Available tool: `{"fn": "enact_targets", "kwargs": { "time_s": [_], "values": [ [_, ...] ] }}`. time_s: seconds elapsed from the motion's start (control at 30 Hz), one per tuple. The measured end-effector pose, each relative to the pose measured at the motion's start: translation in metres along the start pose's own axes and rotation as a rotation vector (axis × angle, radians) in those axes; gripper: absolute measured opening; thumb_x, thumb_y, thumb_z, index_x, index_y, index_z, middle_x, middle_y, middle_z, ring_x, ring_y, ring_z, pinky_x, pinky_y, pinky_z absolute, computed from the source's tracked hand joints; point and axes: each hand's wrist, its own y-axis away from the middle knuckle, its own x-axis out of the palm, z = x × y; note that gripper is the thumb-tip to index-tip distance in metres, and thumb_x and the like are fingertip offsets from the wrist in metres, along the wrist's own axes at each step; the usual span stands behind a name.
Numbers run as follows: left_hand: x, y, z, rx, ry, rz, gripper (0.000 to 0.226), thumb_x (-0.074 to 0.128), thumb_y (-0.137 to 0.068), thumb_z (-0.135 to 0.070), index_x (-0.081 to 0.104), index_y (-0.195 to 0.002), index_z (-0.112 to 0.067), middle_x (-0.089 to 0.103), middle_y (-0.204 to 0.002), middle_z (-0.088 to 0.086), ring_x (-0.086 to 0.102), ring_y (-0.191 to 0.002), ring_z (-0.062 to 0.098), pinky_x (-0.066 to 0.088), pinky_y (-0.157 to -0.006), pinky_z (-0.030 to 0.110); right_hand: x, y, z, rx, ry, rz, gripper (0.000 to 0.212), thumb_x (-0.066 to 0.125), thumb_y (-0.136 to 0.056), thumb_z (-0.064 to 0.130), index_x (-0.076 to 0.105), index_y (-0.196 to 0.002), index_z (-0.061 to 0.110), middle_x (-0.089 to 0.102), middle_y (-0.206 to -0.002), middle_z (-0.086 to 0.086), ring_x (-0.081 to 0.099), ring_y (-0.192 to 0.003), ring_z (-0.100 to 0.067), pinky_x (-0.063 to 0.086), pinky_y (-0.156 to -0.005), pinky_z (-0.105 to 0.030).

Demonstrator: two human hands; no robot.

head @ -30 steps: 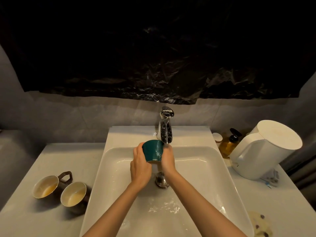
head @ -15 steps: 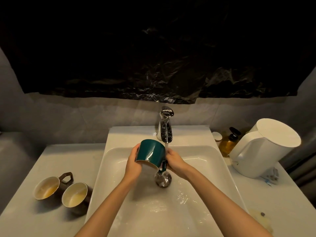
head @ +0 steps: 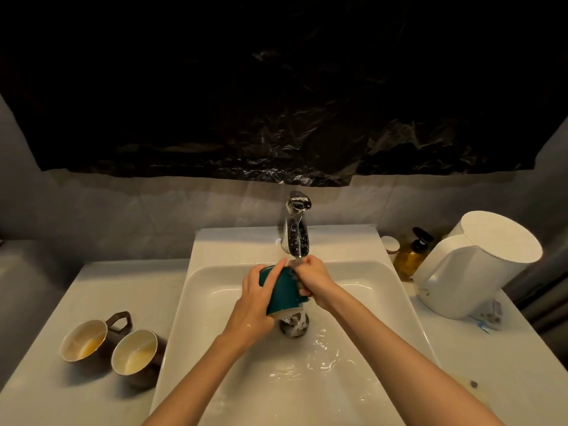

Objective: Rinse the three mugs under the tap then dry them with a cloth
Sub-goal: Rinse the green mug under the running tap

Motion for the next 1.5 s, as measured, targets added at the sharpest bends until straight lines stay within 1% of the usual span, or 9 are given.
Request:
{"fn": "enact_targets", "kwargs": {
  "time_s": [0.33,0.43,0.63,0.73,0.9,0.97,1.1,1.3,1.5],
  "values": [
    [0.004,-0.003,-0.001,-0.19,0.032,-0.137,0.099,0.071,-0.072,0.002,0.016,-0.148,-0.029,0.021,-0.142,0.001,0.031,-0.125,0.019,0.055,-0.085,0.03,0.04,0.009,-0.023,-0.117,-0.308,-0.366,0.013,0.054,-0.097,0.028,0.052,-0.106,0.019,0.061,-0.086,0.003,0.057,-0.073,-0.008,0.047,-0.062,-0.023],
    [0.002,-0.002,0.007,-0.102,-0.063,-0.125,0.1,0.075,-0.072,-0.006,0.014,-0.148,-0.03,0.019,-0.143,0.003,0.031,-0.126,0.02,0.056,-0.081,0.03,0.037,0.008,-0.021,-0.112,-0.07,-0.275,0.021,0.046,-0.099,0.035,0.048,-0.108,0.016,0.059,-0.095,-0.001,0.06,-0.083,-0.015,0.053,-0.07,-0.03],
    [0.002,-0.002,0.02,0.101,-0.163,-0.101,0.111,0.082,-0.064,-0.006,0.011,-0.146,-0.027,0.024,-0.142,0.003,0.036,-0.125,0.02,0.059,-0.072,0.028,0.011,-0.004,-0.008,0.071,0.024,0.005,0.03,0.038,-0.102,0.027,0.046,-0.077,0.012,0.04,-0.061,-0.002,0.036,-0.044,-0.012,0.032,-0.04,-0.022],
    [0.002,-0.002,0.01,-0.052,0.117,-0.249,0.097,0.072,-0.074,0.0,0.016,-0.148,-0.026,0.016,-0.146,-0.002,0.036,-0.12,0.009,0.05,-0.083,0.018,0.019,0.001,-0.015,0.012,-0.211,-0.142,0.03,0.042,-0.102,0.026,0.043,-0.074,0.013,0.04,-0.059,-0.001,0.032,-0.046,-0.01,0.029,-0.041,-0.02],
    [-0.004,-0.007,0.009,-0.896,1.159,-0.248,0.034,0.049,-0.096,-0.012,0.041,-0.128,-0.002,0.048,-0.132,0.023,0.059,-0.1,0.026,0.052,-0.075,0.03,0.023,0.006,-0.024,0.008,-0.442,-0.216,0.033,0.04,-0.102,0.021,0.041,-0.07,0.015,0.037,-0.049,0.002,0.032,-0.038,-0.008,0.028,-0.042,-0.022],
    [-0.008,-0.007,0.003,-0.935,1.585,-0.065,0.032,0.04,-0.101,-0.026,0.052,-0.113,0.001,0.062,-0.116,0.024,0.063,-0.096,0.028,0.051,-0.077,0.035,0.021,0.01,-0.029,0.006,-0.515,-0.172,0.034,0.038,-0.102,0.017,0.04,-0.068,0.015,0.035,-0.043,0.006,0.029,-0.034,-0.005,0.027,-0.041,-0.021],
    [-0.003,-0.017,-0.007,-0.87,1.707,-0.104,0.039,0.041,-0.1,-0.021,0.045,-0.132,0.0,0.057,-0.126,0.025,0.06,-0.106,0.032,0.05,-0.084,0.04,0.024,0.016,-0.037,-0.016,-0.686,-0.062,0.028,0.033,-0.104,0.014,0.043,-0.078,0.01,0.031,-0.042,0.005,0.029,-0.038,-0.007,0.031,-0.047,-0.023],
    [0.003,-0.022,-0.01,-0.765,1.469,-0.231,0.033,0.046,-0.098,-0.013,0.048,-0.129,-0.002,0.062,-0.117,0.016,0.058,-0.109,0.028,0.049,-0.093,0.039,-0.001,0.028,-0.052,-0.231,0.142,-0.002,0.006,0.033,-0.103,0.019,0.036,-0.107,0.015,0.063,-0.099,-0.017,0.066,-0.083,-0.027,0.058,-0.074,-0.034],
    [0.002,-0.022,-0.012,-0.677,1.367,-0.192,0.029,0.049,-0.097,-0.014,0.054,-0.124,-0.003,0.066,-0.109,0.013,0.061,-0.101,0.024,0.05,-0.083,0.03,-0.008,0.045,-0.064,-0.673,0.573,-0.081,0.047,0.032,-0.104,0.028,0.023,-0.15,0.032,0.019,-0.151,0.022,0.025,-0.133,0.01,0.021,-0.099,0.0]
  ]
}}
